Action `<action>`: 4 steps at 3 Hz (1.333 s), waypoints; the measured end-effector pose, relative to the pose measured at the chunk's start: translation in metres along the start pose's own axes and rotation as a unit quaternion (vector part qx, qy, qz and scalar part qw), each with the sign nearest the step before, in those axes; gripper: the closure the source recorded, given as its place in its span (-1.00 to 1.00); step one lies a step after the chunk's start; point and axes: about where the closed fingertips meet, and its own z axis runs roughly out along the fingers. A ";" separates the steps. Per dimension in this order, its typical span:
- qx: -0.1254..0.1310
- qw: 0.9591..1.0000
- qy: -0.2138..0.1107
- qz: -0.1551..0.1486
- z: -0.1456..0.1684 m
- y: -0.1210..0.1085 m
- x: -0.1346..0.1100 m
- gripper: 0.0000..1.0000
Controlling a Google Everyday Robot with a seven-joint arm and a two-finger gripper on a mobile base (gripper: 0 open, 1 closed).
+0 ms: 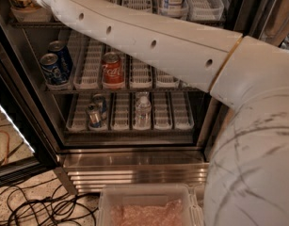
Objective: Pick orange can from top shelf of fridge
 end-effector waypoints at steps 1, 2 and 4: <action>-0.005 1.000 0.004 0.005 -0.002 0.005 -0.001 1.00; 0.023 0.999 0.026 0.007 -0.037 -0.016 -0.001 1.00; 0.057 0.997 0.047 0.023 -0.078 -0.030 -0.002 1.00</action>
Offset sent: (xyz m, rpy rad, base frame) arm -0.0486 -0.0889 -0.0073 0.0024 0.1324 -0.1561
